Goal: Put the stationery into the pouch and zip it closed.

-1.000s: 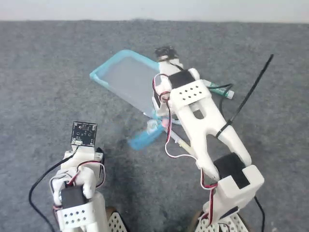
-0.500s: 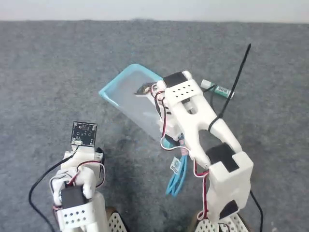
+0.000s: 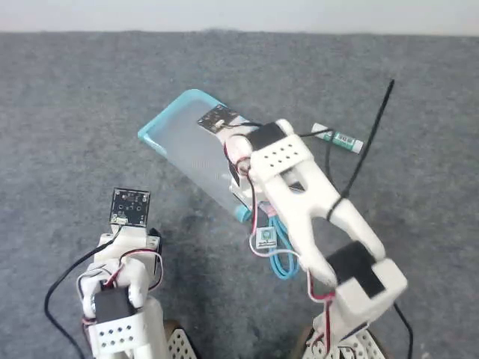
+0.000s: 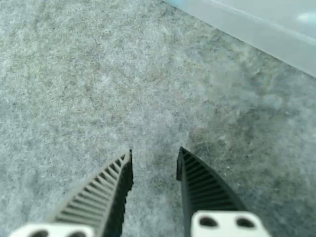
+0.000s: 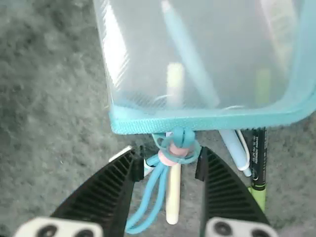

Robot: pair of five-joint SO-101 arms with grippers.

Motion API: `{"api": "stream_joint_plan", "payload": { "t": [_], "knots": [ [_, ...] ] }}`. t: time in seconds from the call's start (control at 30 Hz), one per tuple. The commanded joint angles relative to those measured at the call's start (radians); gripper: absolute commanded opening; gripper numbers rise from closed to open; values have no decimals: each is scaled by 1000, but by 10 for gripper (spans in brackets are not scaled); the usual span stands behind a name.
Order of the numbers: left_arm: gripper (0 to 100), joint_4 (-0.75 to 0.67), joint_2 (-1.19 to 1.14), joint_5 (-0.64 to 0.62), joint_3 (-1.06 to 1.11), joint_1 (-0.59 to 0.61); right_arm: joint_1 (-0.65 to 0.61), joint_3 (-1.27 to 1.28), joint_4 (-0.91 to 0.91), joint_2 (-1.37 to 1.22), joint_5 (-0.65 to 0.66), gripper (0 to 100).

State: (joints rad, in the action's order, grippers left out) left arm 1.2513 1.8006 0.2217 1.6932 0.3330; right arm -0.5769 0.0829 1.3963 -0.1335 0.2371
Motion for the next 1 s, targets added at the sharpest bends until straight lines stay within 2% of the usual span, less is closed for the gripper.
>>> {"api": "stream_joint_plan", "payload": {
  "t": [0.0, 0.23, 0.33, 0.5, 0.73, 0.97],
  "knots": [
    [143, -38, 17, 11, -8, 5, -7, 129, -128, 174, -52, 173],
    [143, -38, 17, 11, -8, 5, -5, 554, -447, 438, -75, 177],
    [143, -38, 17, 11, -8, 5, -5, 649, -515, 484, -123, 177],
    [143, -38, 17, 11, -8, 5, -1, 690, -545, 464, -118, 177],
    [143, -38, 17, 11, -8, 5, 97, 697, -657, 348, -124, 177],
    [143, -38, 17, 11, -8, 5, 101, 683, -708, 242, -124, 173]
  ]
}}
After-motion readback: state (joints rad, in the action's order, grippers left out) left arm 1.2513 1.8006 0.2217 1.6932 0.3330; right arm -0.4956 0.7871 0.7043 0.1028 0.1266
